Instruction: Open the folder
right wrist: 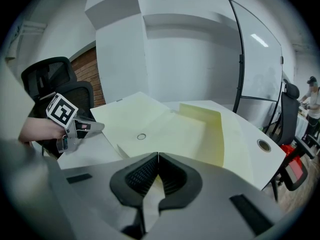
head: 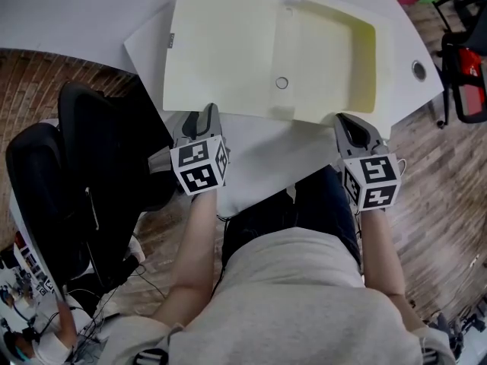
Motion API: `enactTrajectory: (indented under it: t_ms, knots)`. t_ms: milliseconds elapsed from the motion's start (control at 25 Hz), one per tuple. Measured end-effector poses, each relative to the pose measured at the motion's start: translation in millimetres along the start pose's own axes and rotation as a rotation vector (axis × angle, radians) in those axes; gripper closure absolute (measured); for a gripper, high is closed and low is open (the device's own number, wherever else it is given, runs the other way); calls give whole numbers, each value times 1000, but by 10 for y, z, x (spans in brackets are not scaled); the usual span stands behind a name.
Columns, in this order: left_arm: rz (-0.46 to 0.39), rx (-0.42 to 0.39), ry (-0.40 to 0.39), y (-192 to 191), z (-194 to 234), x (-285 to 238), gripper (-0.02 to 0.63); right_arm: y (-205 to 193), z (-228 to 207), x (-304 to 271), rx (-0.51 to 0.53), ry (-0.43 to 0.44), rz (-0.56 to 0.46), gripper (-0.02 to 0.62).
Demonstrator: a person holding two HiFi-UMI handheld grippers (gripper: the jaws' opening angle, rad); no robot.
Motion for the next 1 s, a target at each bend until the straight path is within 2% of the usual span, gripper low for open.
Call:
enactTrajectory:
  t_ms: [320,1000]
  knots:
    - [-29,7,18,70,-4,104,462,-23,24,18,42,-1,-39,574]
    - [-91,21,163,309,-248,449,448,11,-115,317,12,81,-154,571]
Point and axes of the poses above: the fingertips, and each gripper's own axes: x backward along the fingers, z to its left, y out of its top, the point moved 10 cm from there along x, backward along the fingers, and after that the axes turned 14 degrees about -x, right-handed, at the moved point
